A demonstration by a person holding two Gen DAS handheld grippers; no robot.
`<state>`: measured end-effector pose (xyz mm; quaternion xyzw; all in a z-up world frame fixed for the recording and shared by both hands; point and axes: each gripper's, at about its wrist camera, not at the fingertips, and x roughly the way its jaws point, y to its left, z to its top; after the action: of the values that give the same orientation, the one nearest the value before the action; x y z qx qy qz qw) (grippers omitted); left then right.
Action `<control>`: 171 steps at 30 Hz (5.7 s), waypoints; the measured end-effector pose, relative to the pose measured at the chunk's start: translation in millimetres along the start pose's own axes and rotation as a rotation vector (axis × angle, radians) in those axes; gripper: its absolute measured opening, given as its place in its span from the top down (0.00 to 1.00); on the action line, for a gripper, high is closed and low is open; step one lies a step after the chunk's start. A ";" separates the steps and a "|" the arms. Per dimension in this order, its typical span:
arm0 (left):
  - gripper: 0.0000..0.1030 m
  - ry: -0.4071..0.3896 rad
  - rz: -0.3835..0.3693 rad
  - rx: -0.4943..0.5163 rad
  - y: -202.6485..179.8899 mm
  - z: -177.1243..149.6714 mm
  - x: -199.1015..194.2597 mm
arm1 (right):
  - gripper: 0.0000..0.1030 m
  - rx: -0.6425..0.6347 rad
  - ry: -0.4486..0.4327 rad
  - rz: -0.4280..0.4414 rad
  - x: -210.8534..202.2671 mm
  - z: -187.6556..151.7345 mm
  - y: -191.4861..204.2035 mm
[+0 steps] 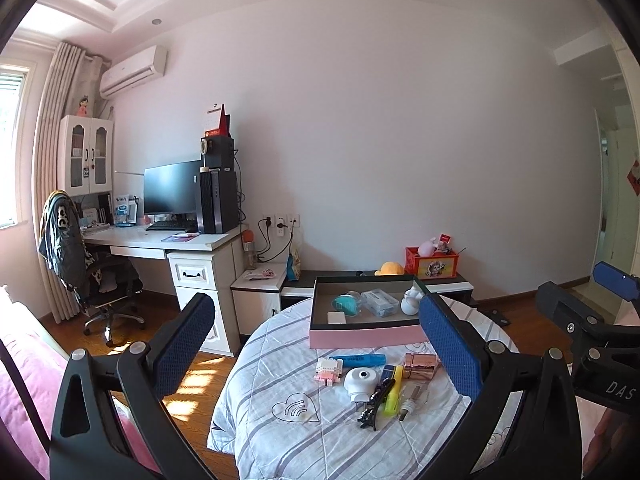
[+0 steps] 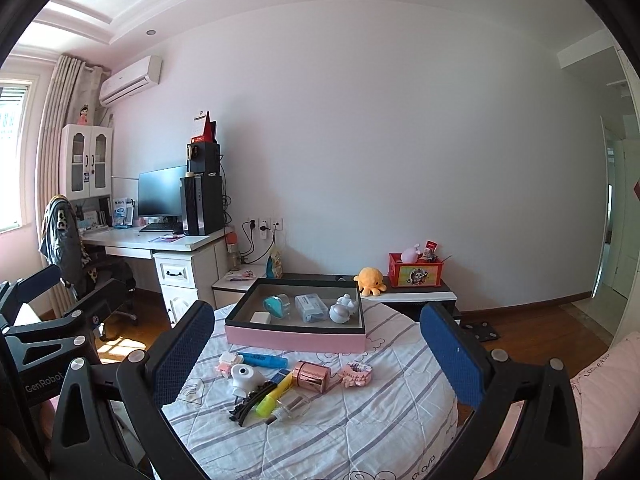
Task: Organize rigid objects
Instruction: 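Lift both tools up and away from the pink box, then grasp the white round device with left tool while right tool grasps the pink block toy, then lift both held items and carry them over the pink box, then lower both items into the pink box and open both tools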
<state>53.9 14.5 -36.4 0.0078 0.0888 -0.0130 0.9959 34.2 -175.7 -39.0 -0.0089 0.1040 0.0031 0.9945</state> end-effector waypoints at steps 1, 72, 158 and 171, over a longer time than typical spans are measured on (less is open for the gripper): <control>0.00 0.003 -0.001 0.000 -0.3 -0.8 0.8 | 0.00 0.001 0.004 0.000 1.1 -0.8 0.1; 0.34 0.598 -0.170 -0.004 -27.4 -144.4 247.4 | 0.13 -0.040 0.703 0.054 310.2 -141.7 -84.9; 0.48 0.396 -0.125 0.059 -36.9 -31.5 346.9 | 0.39 -0.063 0.347 0.181 319.5 -23.7 -25.6; 0.45 0.565 -0.092 0.083 -45.1 -83.1 418.7 | 0.38 -0.046 0.562 0.187 404.7 -85.9 -29.5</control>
<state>450.0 -39.3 -192.9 0.0480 0.3625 -0.0590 0.9289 412.6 -204.9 -206.2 -0.0224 0.3754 0.0945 0.9217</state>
